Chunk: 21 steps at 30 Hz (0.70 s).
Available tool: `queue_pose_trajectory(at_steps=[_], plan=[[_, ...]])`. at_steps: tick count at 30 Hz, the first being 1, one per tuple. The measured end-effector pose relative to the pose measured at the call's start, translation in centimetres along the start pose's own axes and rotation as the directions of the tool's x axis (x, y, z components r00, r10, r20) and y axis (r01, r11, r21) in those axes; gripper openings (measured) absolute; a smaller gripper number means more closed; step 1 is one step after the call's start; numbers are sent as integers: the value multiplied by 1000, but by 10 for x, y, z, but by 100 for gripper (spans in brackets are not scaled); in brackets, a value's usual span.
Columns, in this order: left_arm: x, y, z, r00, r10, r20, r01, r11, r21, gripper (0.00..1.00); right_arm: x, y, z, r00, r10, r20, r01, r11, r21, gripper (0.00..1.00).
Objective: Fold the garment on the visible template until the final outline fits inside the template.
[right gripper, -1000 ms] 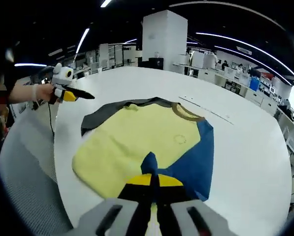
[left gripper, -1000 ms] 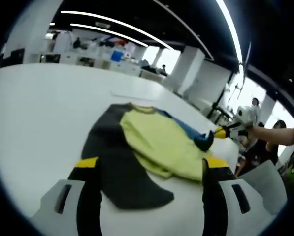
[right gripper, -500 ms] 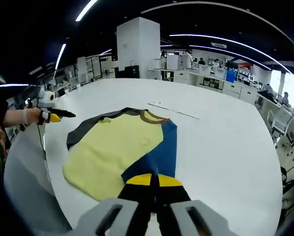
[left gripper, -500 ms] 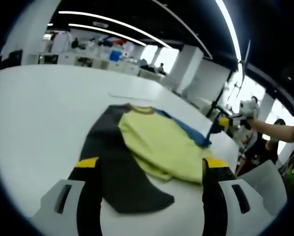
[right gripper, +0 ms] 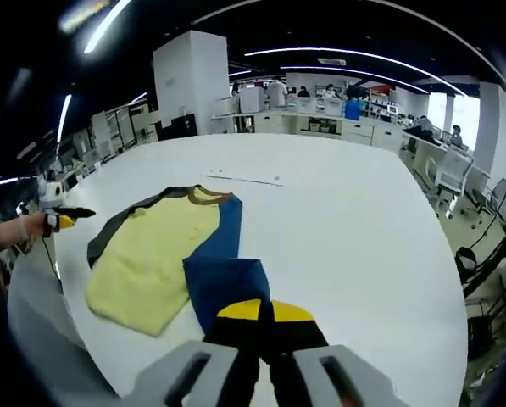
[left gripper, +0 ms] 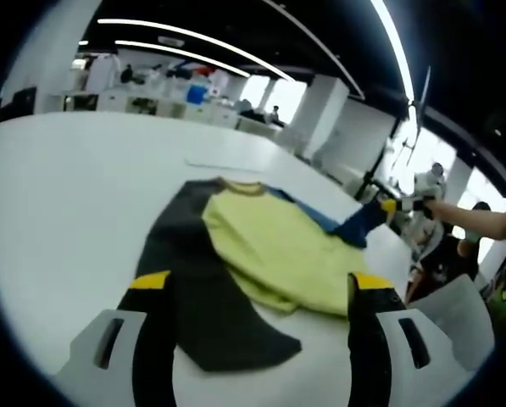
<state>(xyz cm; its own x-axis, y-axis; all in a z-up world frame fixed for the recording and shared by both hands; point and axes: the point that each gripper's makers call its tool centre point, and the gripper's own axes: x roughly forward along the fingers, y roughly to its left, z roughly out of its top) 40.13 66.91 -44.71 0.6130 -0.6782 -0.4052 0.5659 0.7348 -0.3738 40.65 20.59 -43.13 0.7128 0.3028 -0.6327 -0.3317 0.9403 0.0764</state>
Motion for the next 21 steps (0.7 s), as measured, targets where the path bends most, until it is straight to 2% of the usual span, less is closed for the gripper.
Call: queue_pose_trajectory(at_steps=[12,15,16,18,21], plan=[[7,4,4,1000,10,-15,-10,1000,12,80,-9,-70,-4,993,-119,-9,120,986,119,0],[8,5,4,1000,14,-19,-14,1000,12,80,-10,-90,5,988,-153,22,145,967,209,0],[8,5,4,1000,16,-22,-16,1000,13,80,-9,-95,6,988,-156,24,147,965,215,0],[9,7,4,999,20,-25,-19,1000,14,80,-5,-117,10,987,-161,26,151,962,229,0],[9,8,5,999,26,-29,-26,1000,14,80,-1,-128,8,983,-183,16,173,950,261,0]])
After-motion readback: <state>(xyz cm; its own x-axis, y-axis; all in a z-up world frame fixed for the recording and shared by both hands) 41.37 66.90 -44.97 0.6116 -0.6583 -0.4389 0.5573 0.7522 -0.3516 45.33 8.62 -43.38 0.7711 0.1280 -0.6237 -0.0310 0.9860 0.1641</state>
